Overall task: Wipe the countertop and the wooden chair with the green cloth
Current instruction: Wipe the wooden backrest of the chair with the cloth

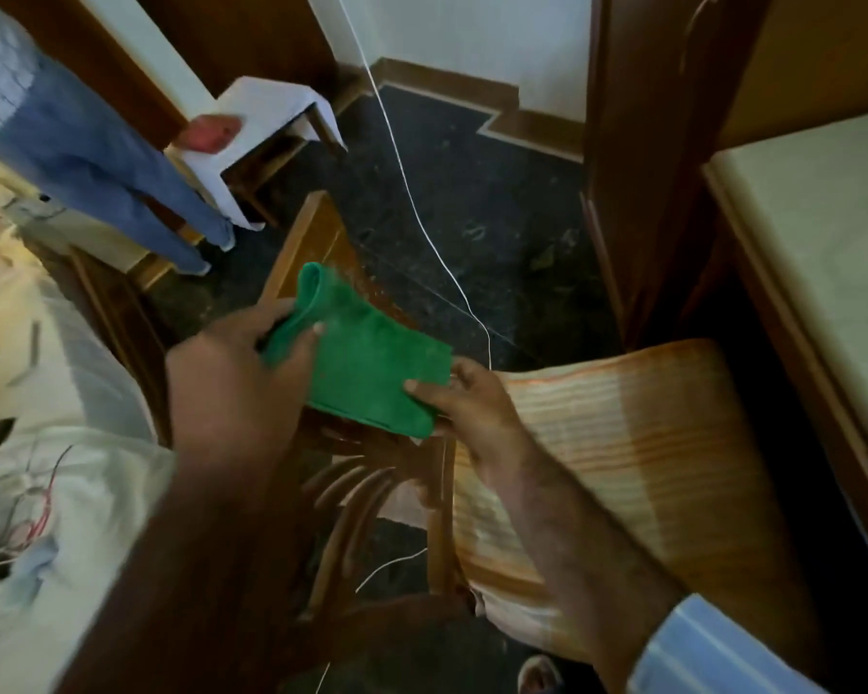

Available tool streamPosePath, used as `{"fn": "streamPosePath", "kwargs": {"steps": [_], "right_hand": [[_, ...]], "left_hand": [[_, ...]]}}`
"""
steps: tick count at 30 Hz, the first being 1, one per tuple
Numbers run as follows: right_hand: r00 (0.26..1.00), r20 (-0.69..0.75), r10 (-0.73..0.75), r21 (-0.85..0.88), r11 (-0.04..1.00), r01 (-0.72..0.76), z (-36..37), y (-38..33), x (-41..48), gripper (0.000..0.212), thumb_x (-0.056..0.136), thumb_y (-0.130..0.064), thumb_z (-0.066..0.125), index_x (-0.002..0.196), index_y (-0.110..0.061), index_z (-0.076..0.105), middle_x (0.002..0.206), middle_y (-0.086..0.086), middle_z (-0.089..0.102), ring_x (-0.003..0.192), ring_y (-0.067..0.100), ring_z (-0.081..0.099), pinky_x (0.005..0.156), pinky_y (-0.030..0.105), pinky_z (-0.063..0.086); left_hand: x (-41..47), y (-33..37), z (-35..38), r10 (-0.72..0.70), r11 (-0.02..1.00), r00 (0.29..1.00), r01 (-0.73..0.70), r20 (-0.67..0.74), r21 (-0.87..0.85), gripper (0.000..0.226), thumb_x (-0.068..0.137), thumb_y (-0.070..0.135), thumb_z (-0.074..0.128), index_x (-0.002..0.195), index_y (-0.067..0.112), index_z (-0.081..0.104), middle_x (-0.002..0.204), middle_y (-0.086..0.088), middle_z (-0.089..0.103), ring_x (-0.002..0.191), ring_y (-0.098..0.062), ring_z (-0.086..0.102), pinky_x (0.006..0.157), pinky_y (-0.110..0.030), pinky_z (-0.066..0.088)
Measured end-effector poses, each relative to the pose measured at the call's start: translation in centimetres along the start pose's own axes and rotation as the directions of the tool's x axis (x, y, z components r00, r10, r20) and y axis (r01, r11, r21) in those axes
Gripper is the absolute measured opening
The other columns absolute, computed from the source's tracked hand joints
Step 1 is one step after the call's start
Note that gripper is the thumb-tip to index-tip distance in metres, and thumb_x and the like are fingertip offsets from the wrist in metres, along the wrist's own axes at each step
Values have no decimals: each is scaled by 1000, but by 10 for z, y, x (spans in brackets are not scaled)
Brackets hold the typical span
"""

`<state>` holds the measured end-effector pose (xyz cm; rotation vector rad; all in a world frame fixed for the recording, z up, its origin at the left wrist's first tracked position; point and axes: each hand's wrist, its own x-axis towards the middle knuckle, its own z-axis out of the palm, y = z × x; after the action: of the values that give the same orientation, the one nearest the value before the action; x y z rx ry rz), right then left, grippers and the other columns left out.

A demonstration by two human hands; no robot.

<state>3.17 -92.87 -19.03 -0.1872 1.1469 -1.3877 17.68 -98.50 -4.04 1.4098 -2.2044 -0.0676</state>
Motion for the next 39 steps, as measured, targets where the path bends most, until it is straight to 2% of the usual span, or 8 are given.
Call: {"fn": "streamPosePath", "kwargs": {"steps": [3,5,7,11,15,23,34,39], "right_hand": [[988,-132,-83,-199,978,56,32,3,-1,52,85,-15,85,130,-14,60,128,10,71,112,25,71,97,44,62],[926,-171,-337,-498,841,214,49,9,-9,52,90,-30,80,135,-19,58,135,2,64,116,14,61,93,28,58],[848,-4,-531,-609,674,419,68,19,-21,51,97,-39,69,143,-23,54,143,-3,57,120,5,54,95,16,50],[749,391,-534,-593,476,649,102,48,-32,68,106,-45,53,165,-32,23,176,-7,14,161,15,18,127,41,27],[762,383,-522,-524,556,645,116,60,-24,70,111,-42,41,168,-33,1,177,-11,-8,162,4,-14,133,41,1],[723,254,-642,-572,503,648,120,34,62,67,109,-45,32,168,-28,4,178,-8,-2,163,9,-9,134,50,5],[951,-74,-299,-596,778,198,57,66,147,82,105,-65,28,168,-20,3,178,5,1,165,18,0,135,42,1],[952,-140,-270,-477,861,174,72,54,135,88,99,-68,25,168,-17,6,178,4,4,164,17,2,135,48,5]], "left_hand": [[14,-21,-10,101,993,995,-102,16,63,34,88,25,75,119,11,73,111,-10,75,87,-9,62,77,-23,47],[19,-34,-7,150,985,988,-152,26,87,31,88,18,75,117,7,73,110,-13,74,91,-20,67,80,-26,48],[21,-46,-2,154,983,988,-155,22,94,30,89,17,72,118,8,72,112,-13,73,96,-24,66,83,-31,50],[21,-59,8,206,976,979,-206,6,74,29,90,15,70,117,6,70,110,-13,71,96,-22,66,86,-24,46],[21,-59,10,99,995,994,-98,39,-15,49,95,32,64,139,15,55,134,-7,64,115,-5,55,95,-21,43],[29,-59,26,78,996,926,-58,369,-67,94,92,72,41,160,18,4,167,0,12,146,1,10,116,-23,15],[51,-58,37,144,975,888,-203,437,92,92,93,77,22,159,16,0,169,0,-6,153,-11,-5,116,-29,2],[50,-57,36,134,976,888,-195,440,97,92,93,77,20,159,16,0,168,0,-5,153,-12,-4,116,-30,2]]}}
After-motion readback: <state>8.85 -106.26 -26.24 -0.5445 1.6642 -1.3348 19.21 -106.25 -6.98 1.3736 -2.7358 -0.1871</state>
